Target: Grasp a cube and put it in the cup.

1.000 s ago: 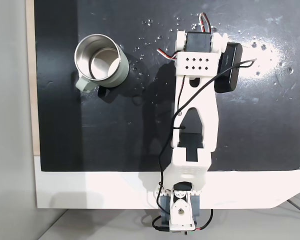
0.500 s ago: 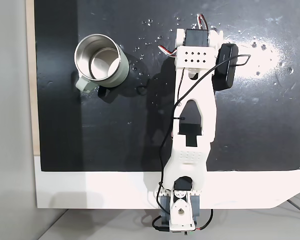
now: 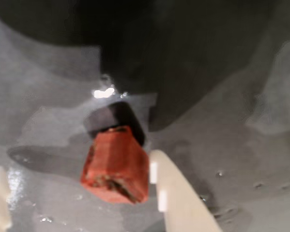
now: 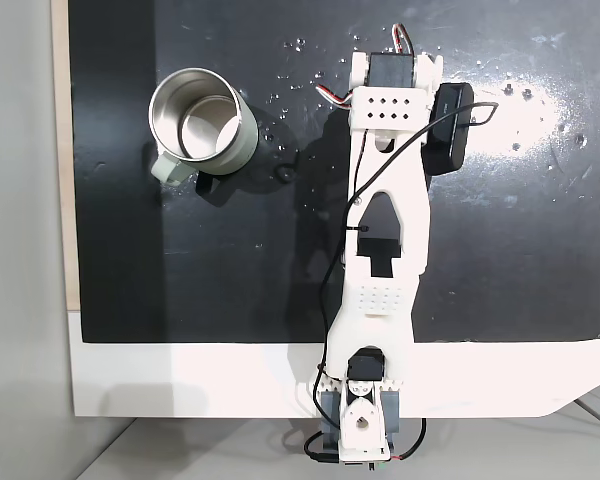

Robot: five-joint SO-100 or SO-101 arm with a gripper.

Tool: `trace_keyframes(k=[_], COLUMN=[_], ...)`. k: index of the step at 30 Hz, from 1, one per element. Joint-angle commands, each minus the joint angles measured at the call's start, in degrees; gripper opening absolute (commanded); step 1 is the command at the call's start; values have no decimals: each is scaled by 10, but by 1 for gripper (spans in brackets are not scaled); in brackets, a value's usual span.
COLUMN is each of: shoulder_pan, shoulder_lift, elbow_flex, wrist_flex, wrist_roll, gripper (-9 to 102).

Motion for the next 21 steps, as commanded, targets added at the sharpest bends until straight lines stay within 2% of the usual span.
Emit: trace_keyframes(k=[1,16,21], shoulder_pan=[1,2,3], shoulder_lift=[7,2,2], elbow_flex=[-31,-27,-30], wrist_flex=[10,11,12], wrist_roll=[4,4,3], gripper=[30,2,0])
